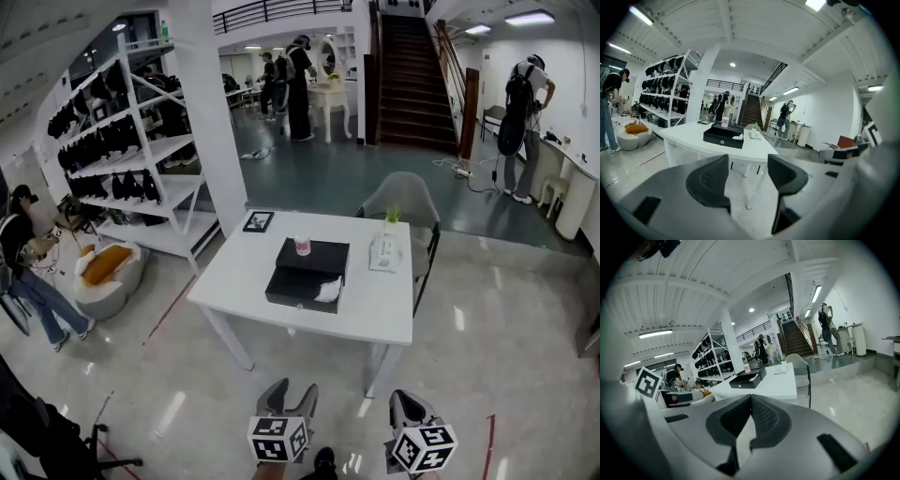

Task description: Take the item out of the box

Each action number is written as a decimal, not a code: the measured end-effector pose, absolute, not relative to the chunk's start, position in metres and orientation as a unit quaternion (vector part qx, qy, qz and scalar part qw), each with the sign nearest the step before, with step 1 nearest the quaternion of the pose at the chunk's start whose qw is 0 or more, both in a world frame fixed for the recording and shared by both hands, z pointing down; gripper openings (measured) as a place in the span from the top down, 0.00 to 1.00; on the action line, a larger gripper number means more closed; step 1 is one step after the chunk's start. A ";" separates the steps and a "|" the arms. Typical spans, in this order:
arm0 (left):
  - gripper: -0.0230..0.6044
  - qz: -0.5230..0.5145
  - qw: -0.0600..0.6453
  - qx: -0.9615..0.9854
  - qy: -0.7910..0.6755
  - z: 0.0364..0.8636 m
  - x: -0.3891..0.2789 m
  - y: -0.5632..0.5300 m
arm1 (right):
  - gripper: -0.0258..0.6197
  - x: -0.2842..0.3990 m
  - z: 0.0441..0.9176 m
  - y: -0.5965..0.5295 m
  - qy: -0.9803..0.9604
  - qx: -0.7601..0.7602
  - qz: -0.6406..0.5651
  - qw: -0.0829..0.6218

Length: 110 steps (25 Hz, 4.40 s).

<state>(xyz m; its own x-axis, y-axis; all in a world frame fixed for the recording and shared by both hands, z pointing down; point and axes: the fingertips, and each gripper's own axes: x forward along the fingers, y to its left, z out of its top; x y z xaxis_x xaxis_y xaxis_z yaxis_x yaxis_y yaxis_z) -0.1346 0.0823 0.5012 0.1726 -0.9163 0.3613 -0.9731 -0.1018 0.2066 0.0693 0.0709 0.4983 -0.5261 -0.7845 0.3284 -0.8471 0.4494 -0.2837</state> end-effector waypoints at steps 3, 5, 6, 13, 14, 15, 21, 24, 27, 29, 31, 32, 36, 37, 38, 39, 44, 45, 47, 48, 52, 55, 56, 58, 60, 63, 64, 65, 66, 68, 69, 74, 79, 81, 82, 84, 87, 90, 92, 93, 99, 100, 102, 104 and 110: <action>0.58 0.070 0.202 0.742 -0.636 0.500 -0.148 0.054 | 0.96 0.058 0.498 0.046 -0.845 0.487 0.210 0.075; 0.58 0.072 0.201 0.745 -0.632 0.498 -0.155 0.035 | 0.96 0.051 0.497 0.030 -0.842 0.491 0.210 0.076; 0.58 0.073 0.200 0.747 -0.630 0.497 -0.159 0.026 | 0.96 0.047 0.497 0.023 -0.841 0.493 0.211 0.077; 0.58 0.079 0.193 0.761 -0.615 0.498 -0.175 -0.018 | 0.96 0.027 0.499 -0.011 -0.835 0.504 0.207 0.080; 0.58 0.080 0.191 0.762 -0.613 0.498 -0.176 -0.023 | 0.96 0.025 0.500 -0.014 -0.835 0.504 0.206 0.081; 0.58 0.082 0.190 0.763 -0.613 0.499 -0.178 -0.026 | 0.96 0.023 0.501 -0.016 -0.835 0.504 0.206 0.081; 0.58 0.087 0.186 0.765 -0.610 0.497 -0.185 -0.042 | 0.96 0.012 0.499 -0.026 -0.835 0.504 0.206 0.084; 0.58 0.088 0.183 0.767 -0.609 0.493 -0.184 -0.050 | 0.96 0.013 0.498 -0.031 -0.834 0.504 0.206 0.086; 0.58 0.088 0.180 0.768 -0.609 0.491 -0.184 -0.064 | 0.96 0.012 0.498 -0.045 -0.835 0.503 0.203 0.086; 0.58 0.090 0.178 0.768 -0.609 0.489 -0.187 -0.074 | 0.96 0.011 0.496 -0.058 -0.836 0.504 0.201 0.083; 0.58 0.092 0.176 0.767 -0.611 0.488 -0.189 -0.085 | 0.96 0.010 0.493 -0.073 -0.836 0.505 0.200 0.079; 0.58 0.094 0.175 0.766 -0.611 0.487 -0.190 -0.091 | 0.96 0.011 0.492 -0.081 -0.836 0.506 0.199 0.077; 0.58 0.096 0.172 0.765 -0.613 0.485 -0.191 -0.120 | 0.96 0.011 0.488 -0.115 -0.839 0.503 0.195 0.075; 0.58 0.096 0.172 0.764 -0.614 0.485 -0.192 -0.128 | 0.96 0.010 0.489 -0.124 -0.840 0.501 0.196 0.074; 0.58 0.096 0.173 0.763 -0.615 0.486 -0.192 -0.136 | 0.96 0.009 0.490 -0.132 -0.841 0.499 0.196 0.075; 0.58 0.095 0.173 0.762 -0.616 0.486 -0.193 -0.143 | 0.96 0.008 0.491 -0.140 -0.842 0.496 0.197 0.075; 0.58 0.097 0.175 0.758 -0.621 0.486 -0.192 -0.181 | 0.96 0.001 0.495 -0.179 -0.848 0.484 0.203 0.080; 0.58 0.098 0.177 0.757 -0.621 0.486 -0.192 -0.187 | 0.96 -0.001 0.495 -0.184 -0.848 0.481 0.206 0.082; 0.58 0.099 0.180 0.755 -0.622 0.486 -0.193 -0.198 | 0.96 -0.004 0.497 -0.195 -0.849 0.476 0.213 0.084; 0.58 0.100 0.181 0.755 -0.622 0.486 -0.193 -0.203 | 0.96 -0.004 0.499 -0.199 -0.849 0.475 0.216 0.084; 0.58 0.110 0.179 0.755 -0.621 0.490 -0.191 -0.222 | 0.96 -0.004 0.506 -0.218 -0.848 0.473 0.223 0.087; 0.58 0.119 0.179 0.755 -0.619 0.494 -0.189 -0.236 | 0.96 -0.003 0.507 -0.230 -0.849 0.470 0.225 0.088; 0.58 0.121 0.178 0.755 -0.619 0.495 -0.189 -0.240 | 0.96 -0.002 0.508 -0.234 -0.849 0.470 0.225 0.088; 0.58 0.127 0.180 0.755 -0.618 0.500 -0.188 -0.246 | 0.96 -0.003 0.509 -0.239 -0.850 0.467 0.225 0.090; 0.58 0.136 0.181 0.755 -0.615 0.504 -0.186 -0.251 | 0.96 -0.003 0.510 -0.244 -0.851 0.465 0.226 0.091; 0.58 0.154 0.181 0.757 -0.609 0.512 -0.183 -0.258 | 0.96 -0.003 0.512 -0.249 -0.852 0.462 0.229 0.093; 0.58 0.159 0.183 0.757 -0.607 0.514 -0.182 -0.261 | 0.96 -0.002 0.513 -0.251 -0.852 0.461 0.230 0.093; 0.58 0.163 0.184 0.757 -0.605 0.516 -0.181 -0.263 | 0.96 -0.002 0.513 -0.253 -0.852 0.461 0.230 0.094; 0.58 0.168 0.187 0.757 -0.603 0.519 -0.180 -0.265 | 0.96 -0.002 0.514 -0.255 -0.852 0.460 0.231 0.094; 0.58 0.179 0.191 0.757 -0.598 0.525 -0.179 -0.270 | 0.96 -0.002 0.516 -0.259 -0.852 0.460 0.232 0.095; 0.58 0.186 0.192 0.757 -0.597 0.528 -0.179 -0.272 | 0.96 -0.001 0.518 -0.261 -0.851 0.460 0.233 0.096; 0.58 0.225 0.195 0.757 -0.582 0.544 -0.175 -0.282 | 0.96 0.004 0.524 -0.269 -0.849 0.460 0.240 0.098; 0.58 0.252 0.203 0.763 -0.559 0.556 -0.171 -0.288 | 0.96 0.007 0.526 -0.273 -0.846 0.464 0.245 0.099; 0.58 0.270 0.207 0.767 -0.544 0.562 -0.166 -0.289 | 0.96 0.008 0.528 -0.274 -0.845 0.465 0.247 0.100; 0.58 0.279 0.209 0.768 -0.537 0.565 -0.164 -0.290 | 0.96 0.009 0.528 -0.275 -0.844 0.465 0.248 0.100; 0.58 0.297 0.213 0.769 -0.524 0.570 -0.161 -0.290 | 0.96 0.011 0.528 -0.277 -0.843 0.466 0.249 0.100; 0.58 0.325 0.216 0.768 -0.507 0.577 -0.159 -0.291 | 0.96 0.011 0.529 -0.278 -0.842 0.467 0.252 0.101; 0.58 0.350 0.218 0.768 -0.491 0.586 -0.155 -0.291 | 0.96 0.013 0.534 -0.279 -0.840 0.468 0.255 0.102; 0.58 0.369 0.213 0.766 -0.481 0.590 -0.154 -0.291 | 0.96 0.014 0.535 -0.279 -0.840 0.468 0.257 0.101; 0.58 0.379 0.210 0.765 -0.477 0.592 -0.153 -0.291 | 0.96 0.015 0.535 -0.279 -0.839 0.468 0.258 0.102; 0.58 0.421 0.210 0.756 -0.455 0.601 -0.151 -0.295 | 0.96 0.021 0.538 -0.281 -0.837 0.470 0.262 0.103; 0.58 0.426 0.213 0.755 -0.452 0.603 -0.152 -0.296 | 0.96 0.023 0.539 -0.282 -0.836 0.470 0.263 0.102; 0.58 0.437 0.219 0.751 -0.444 0.608 -0.152 -0.296 | 0.96 0.026 0.539 -0.282 -0.835 0.472 0.264 0.102; 0.58 0.453 0.217 0.747 -0.436 0.613 -0.151 -0.296 | 0.96 0.029 0.541 -0.282 -0.834 0.473 0.265 0.102; 0.58 0.492 0.218 0.735 -0.413 0.622 -0.147 -0.295 | 0.96 0.034 0.543 -0.283 -0.830 0.477 0.269 0.102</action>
<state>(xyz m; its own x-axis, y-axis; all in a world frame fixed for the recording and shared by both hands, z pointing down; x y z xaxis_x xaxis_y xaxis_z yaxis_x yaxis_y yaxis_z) -0.1474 -0.2952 0.6224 0.1740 -0.3931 0.9029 -0.8214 -0.5636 -0.0870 0.0340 -0.2833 0.5426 -0.5236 -0.7376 0.4264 -0.8474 0.3992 -0.3501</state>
